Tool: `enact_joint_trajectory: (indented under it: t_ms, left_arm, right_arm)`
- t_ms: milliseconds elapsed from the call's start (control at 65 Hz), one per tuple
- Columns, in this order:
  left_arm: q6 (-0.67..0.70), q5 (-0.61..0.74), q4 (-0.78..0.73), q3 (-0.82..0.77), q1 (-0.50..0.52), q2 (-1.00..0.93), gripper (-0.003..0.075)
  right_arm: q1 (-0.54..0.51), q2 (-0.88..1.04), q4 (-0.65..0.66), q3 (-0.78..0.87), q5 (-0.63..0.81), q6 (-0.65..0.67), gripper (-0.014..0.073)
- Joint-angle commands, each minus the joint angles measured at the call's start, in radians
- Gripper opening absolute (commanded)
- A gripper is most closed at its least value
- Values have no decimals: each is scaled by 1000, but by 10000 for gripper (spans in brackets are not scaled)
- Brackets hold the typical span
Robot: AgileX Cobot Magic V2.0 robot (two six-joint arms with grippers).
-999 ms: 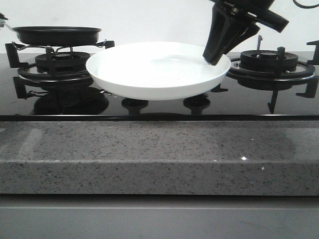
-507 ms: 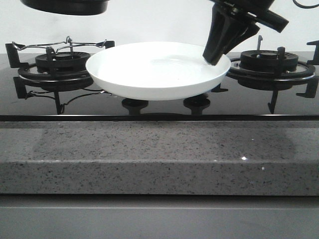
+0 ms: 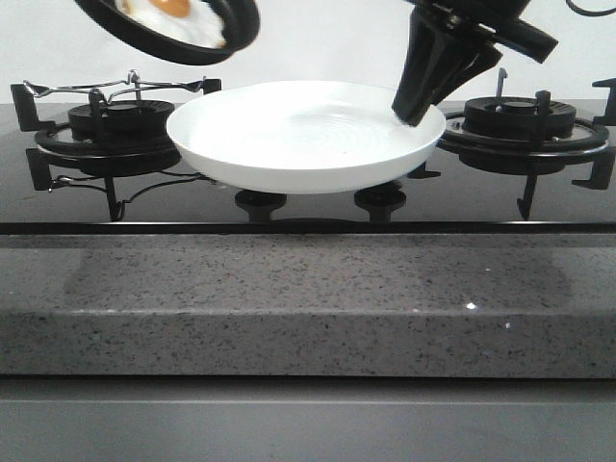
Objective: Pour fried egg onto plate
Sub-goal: 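Lift and tilt the frying pan over the plate, sliding the egg out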
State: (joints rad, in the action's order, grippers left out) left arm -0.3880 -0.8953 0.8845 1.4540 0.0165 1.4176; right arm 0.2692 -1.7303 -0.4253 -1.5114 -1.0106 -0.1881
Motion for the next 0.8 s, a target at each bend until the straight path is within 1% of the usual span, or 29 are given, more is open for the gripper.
enact_joint_trajectory:
  t_ms: [0,538,661,784]
  left_arm:
    - [0,95,5,27,-61,-68,-19]
    - [2,350,-595,22,-513,-182,-19]
    - [6,393,-736,10,-593,-195,-19]
    - [11,416,-798,-5,-649,-195,-19]
  right_arm:
    - [-2,56,-36,-25,26,-11,-67]
    - [-2,56,-36,-25,26,-11,-67]
    - [-2,56,-36,-25,26,-11,-67]
    - [-2,56,-36,-25,26,-11,-67]
